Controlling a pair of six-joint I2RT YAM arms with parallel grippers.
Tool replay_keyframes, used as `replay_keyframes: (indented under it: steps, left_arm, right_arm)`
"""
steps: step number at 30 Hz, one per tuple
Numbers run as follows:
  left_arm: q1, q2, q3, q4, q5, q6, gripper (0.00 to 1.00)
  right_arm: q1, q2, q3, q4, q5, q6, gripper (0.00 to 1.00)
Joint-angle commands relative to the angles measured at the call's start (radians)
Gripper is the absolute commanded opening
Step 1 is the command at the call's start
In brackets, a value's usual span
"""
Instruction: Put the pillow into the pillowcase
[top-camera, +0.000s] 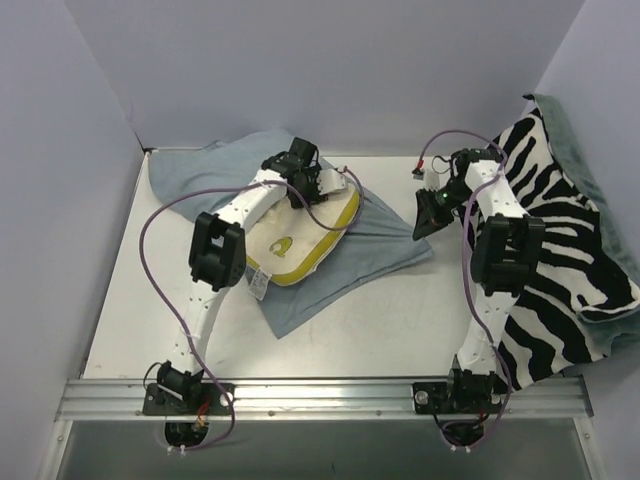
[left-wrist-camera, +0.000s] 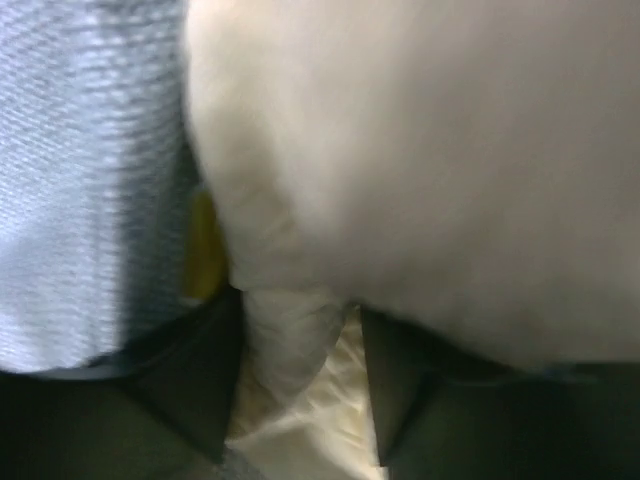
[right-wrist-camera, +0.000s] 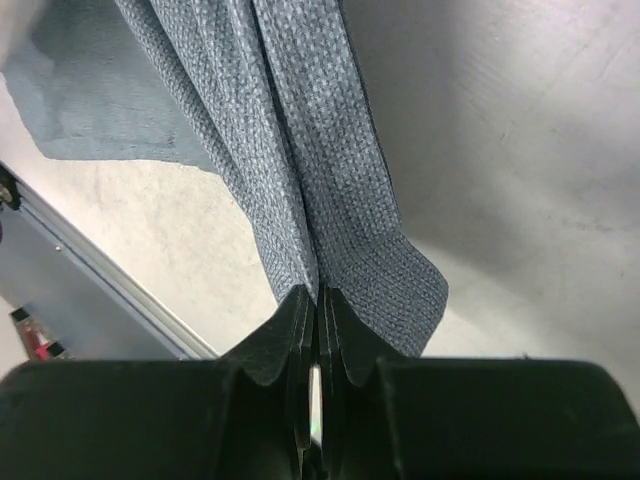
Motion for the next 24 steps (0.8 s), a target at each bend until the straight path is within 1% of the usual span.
replay_keyframes:
  steps: [1,2,3,5,6,7,8,9,10,11,12,13,14,15,16,17,18,19,20,21,22,24]
  left_arm:
    - [0.104,-0.181,-0.112,-0.113,0.202,-0.040,0.62]
    - [0.087,-0.225,-0.135,-0.130,0.273,-0.065,0.76]
    - [0.072,-0.295,-0.152,-0.147,0.332,-0.130,0.82]
    - [0.029,-0.347,-0.159,-0.210,0.461,-0.200,0.87]
    - [0.020,-0.380,-0.150,-0.223,0.493,-0.286,0.88]
    - [0.015,-0.396,-0.136,-0.254,0.535,-0.331,0.88]
    - [0.019,-0.408,-0.113,-0.256,0.578,-0.385,0.88]
    - [0.024,-0.432,-0.104,-0.256,0.587,-0.480,0.89]
    - [0.032,-0.445,-0.096,-0.259,0.583,-0.516,0.89]
    - [0.058,-0.459,-0.097,-0.259,0.570,-0.543,0.89]
    - [0.071,-0.489,-0.123,-0.256,0.519,-0.586,0.89]
    - [0.090,-0.503,-0.143,-0.253,0.476,-0.603,0.89]
    - [0.107,-0.528,-0.166,-0.253,0.414,-0.614,0.88]
    - [0.152,-0.543,-0.238,-0.253,0.352,-0.617,0.87]
    - [0.179,-0.557,-0.276,-0.251,0.322,-0.611,0.83]
    - [0.203,-0.583,-0.321,-0.253,0.304,-0.606,0.81]
    - [0.252,-0.595,-0.400,-0.254,0.306,-0.578,0.79]
    - [0.268,-0.607,-0.450,-0.257,0.306,-0.558,0.75]
    - [0.282,-0.632,-0.493,-0.251,0.306,-0.539,0.74]
    - [0.288,-0.640,-0.533,-0.242,0.317,-0.496,0.73]
    - [0.291,-0.647,-0.601,-0.234,0.326,-0.478,0.73]
    - [0.289,-0.658,-0.655,-0.207,0.343,-0.455,0.73]
  right_arm:
    - [0.007,0.037,0.088,-0.258,0.089,0.042,0.00]
    - [0.022,0.048,0.105,-0.235,0.080,0.071,0.00]
    - [0.037,0.060,0.136,-0.217,0.062,0.090,0.00]
    - [0.086,0.091,0.165,-0.151,0.067,0.119,0.00]
    - [0.106,0.103,0.188,-0.126,0.115,0.139,0.00]
    - [0.120,0.120,0.205,-0.105,0.133,0.150,0.07]
    - [0.123,0.129,0.223,-0.089,0.138,0.160,0.11]
    - [0.120,0.137,0.242,-0.086,0.141,0.180,0.18]
    - [0.119,0.125,0.251,-0.084,0.155,0.183,0.46]
    - [0.110,0.107,0.239,-0.069,0.150,0.189,0.57]
    - [0.099,0.084,0.217,-0.054,0.134,0.202,0.66]
    - [0.084,0.018,0.159,-0.029,0.080,0.252,0.82]
    - [0.058,-0.019,0.116,0.025,0.039,0.283,0.84]
    - [0.050,-0.056,0.080,0.053,-0.006,0.323,0.87]
    - [0.050,-0.119,0.044,0.072,-0.053,0.379,0.87]
    - [0.050,-0.143,-0.028,0.105,-0.148,0.404,0.87]
    - [0.077,-0.163,-0.059,0.119,-0.182,0.422,0.86]
    - [0.102,-0.183,-0.088,0.130,-0.214,0.435,0.84]
    - [0.140,-0.182,-0.123,0.150,-0.247,0.458,0.84]
    - [0.203,-0.176,-0.139,0.164,-0.259,0.485,0.84]
    - [0.240,-0.155,-0.152,0.184,-0.267,0.510,0.84]
    - [0.295,-0.136,-0.207,0.300,-0.278,0.632,0.85]
